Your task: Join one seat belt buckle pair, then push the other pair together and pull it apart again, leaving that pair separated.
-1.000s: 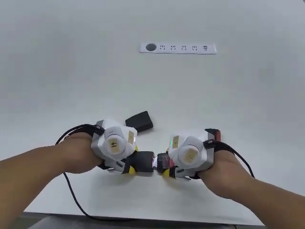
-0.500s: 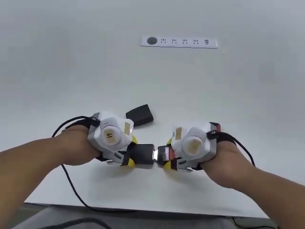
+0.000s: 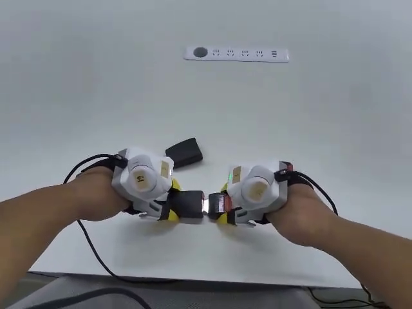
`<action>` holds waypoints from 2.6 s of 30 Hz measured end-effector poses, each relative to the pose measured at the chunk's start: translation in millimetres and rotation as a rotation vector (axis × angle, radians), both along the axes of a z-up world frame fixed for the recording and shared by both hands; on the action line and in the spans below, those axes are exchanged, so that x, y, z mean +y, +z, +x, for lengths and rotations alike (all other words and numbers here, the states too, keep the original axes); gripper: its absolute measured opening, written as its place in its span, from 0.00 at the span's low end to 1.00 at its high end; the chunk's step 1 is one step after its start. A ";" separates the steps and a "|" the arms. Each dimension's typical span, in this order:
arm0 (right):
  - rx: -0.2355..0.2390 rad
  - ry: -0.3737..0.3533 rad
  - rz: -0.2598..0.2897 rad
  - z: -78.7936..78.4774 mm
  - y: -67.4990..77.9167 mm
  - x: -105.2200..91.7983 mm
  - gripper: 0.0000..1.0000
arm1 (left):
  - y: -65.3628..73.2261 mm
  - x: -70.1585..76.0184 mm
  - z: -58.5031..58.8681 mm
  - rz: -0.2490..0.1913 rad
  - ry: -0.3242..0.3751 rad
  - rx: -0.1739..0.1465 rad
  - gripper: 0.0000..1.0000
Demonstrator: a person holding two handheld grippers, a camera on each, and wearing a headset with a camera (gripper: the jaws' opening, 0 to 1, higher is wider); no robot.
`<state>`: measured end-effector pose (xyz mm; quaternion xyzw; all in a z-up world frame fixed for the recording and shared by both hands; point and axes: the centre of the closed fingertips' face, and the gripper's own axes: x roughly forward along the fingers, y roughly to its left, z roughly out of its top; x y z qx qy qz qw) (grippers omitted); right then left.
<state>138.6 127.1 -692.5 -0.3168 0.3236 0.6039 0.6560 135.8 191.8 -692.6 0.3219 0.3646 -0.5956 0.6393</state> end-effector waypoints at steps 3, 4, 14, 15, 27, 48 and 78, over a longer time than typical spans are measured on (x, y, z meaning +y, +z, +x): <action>0.010 -0.009 0.015 0.4 0.4 -0.6 0.30 | 0.4 0.0 0.0 -0.007 0.006 0.000 0.31; 0.012 -0.010 0.019 0.3 0.4 -0.6 0.30 | 1.2 -0.6 -0.3 -0.010 0.007 0.000 0.31; 0.027 -0.022 0.006 -1.2 0.7 0.3 0.32 | 0.4 -1.9 0.6 0.014 0.005 -0.002 0.32; 0.023 -0.016 0.003 -2.0 1.0 0.1 0.32 | 0.4 -1.9 0.7 0.020 0.005 0.000 0.32; 0.043 -0.029 0.024 -4.2 6.6 -3.5 0.33 | 5.1 -0.2 1.2 0.023 0.048 0.027 0.33; -0.001 -0.153 0.091 38.8 37.1 -56.3 0.31 | 62.4 -9.9 63.9 -0.079 0.156 -0.077 0.35; -0.010 -0.207 -0.028 79.4 9.0 -127.2 0.32 | 11.8 2.7 112.8 0.019 0.140 -0.016 0.34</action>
